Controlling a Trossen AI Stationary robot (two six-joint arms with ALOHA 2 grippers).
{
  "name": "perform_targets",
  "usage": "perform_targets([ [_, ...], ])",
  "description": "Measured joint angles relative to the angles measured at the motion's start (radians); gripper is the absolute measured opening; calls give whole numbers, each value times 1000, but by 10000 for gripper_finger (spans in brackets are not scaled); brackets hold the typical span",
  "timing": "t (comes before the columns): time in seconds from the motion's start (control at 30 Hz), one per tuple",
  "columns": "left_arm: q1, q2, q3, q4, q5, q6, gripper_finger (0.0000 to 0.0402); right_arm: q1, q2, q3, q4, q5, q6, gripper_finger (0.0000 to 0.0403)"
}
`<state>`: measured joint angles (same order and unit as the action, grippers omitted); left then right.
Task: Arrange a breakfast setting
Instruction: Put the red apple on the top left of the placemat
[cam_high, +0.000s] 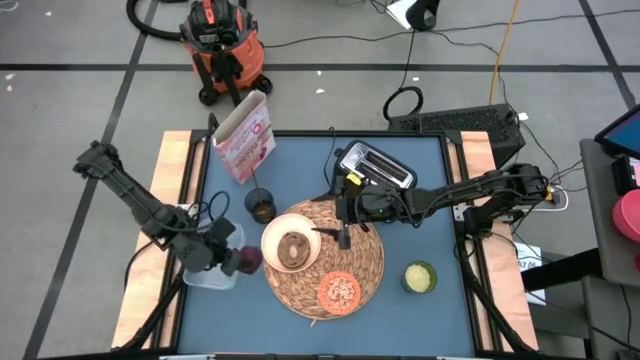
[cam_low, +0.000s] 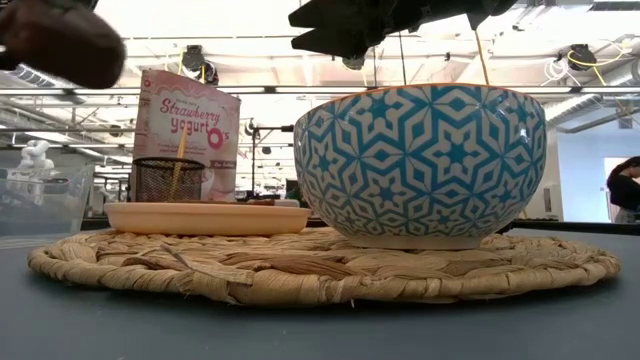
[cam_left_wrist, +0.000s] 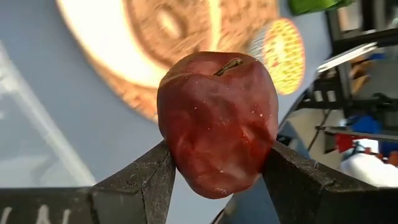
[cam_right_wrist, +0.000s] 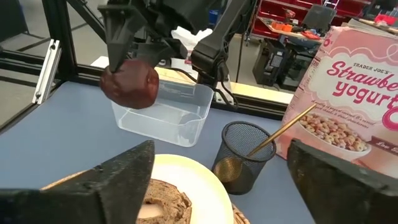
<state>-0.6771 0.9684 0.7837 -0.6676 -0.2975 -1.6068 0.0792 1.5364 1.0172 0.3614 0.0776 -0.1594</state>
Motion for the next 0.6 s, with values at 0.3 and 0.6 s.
perform_targets([
  [0.3,130,42,0,236,-37,321,218,0,0,0,17,-5,-39,381],
  [0.6,254,141,0,579,46,660,218,-30,-3,25,12,-444,-128,381],
])
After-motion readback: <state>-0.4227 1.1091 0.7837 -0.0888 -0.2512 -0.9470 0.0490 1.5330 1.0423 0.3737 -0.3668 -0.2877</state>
